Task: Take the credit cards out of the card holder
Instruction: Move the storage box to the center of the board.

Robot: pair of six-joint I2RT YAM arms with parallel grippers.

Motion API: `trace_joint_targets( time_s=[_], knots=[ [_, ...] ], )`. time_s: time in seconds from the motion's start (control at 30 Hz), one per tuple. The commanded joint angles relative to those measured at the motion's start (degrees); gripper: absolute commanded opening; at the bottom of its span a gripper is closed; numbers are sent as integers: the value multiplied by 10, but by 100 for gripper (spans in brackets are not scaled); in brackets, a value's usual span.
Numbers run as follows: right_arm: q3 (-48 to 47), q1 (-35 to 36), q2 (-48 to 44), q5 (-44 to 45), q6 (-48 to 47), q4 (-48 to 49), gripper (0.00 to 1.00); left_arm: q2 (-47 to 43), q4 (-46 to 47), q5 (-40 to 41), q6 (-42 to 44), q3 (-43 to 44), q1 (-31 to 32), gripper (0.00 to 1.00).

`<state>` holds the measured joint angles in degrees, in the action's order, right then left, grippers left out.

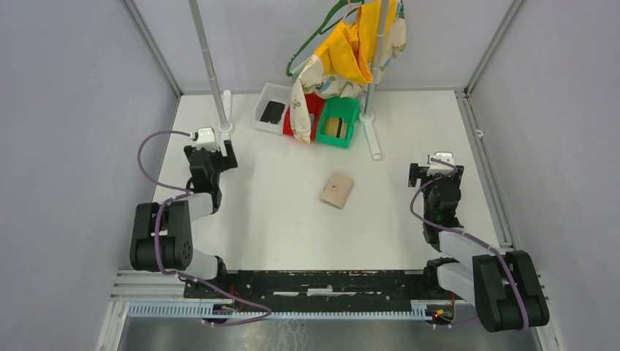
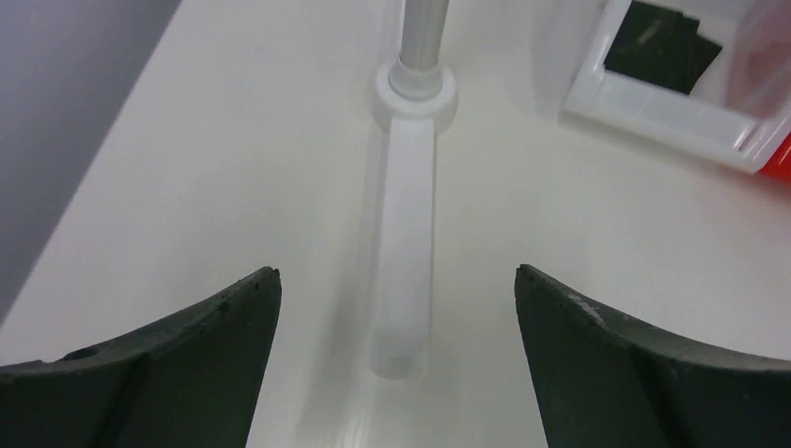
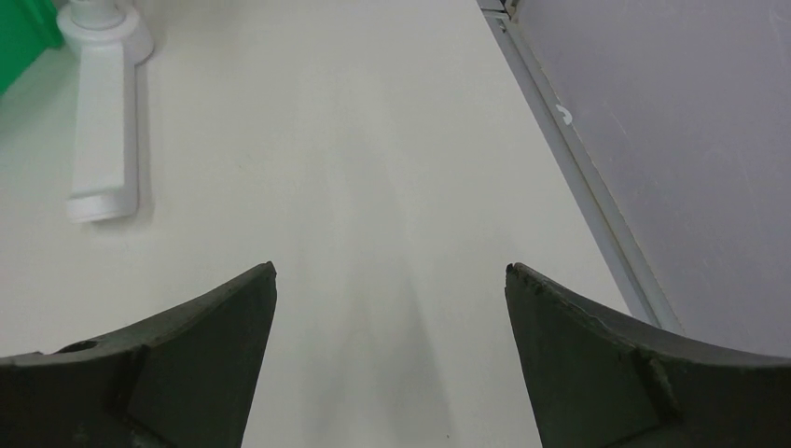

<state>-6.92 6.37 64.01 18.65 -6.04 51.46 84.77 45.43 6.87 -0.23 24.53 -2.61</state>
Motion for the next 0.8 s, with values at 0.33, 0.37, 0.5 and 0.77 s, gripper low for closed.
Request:
trace_joint_targets(
  time_s=[0.33,0.37,0.5,0.77],
  knots=[
    [-397,-2,177,-357,252,-372,98,-89,-393,-214,4,202,-93,100],
    [-439,13,197,-324,248,-409,98,-87,-397,-221,4,207,-96,100],
    [-526,107,242,-164,224,-470,98,-78,-447,-245,20,236,-97,100],
    [-730,192,389,-38,226,-597,97,-85,-500,-281,38,248,-98,100]
  ],
)
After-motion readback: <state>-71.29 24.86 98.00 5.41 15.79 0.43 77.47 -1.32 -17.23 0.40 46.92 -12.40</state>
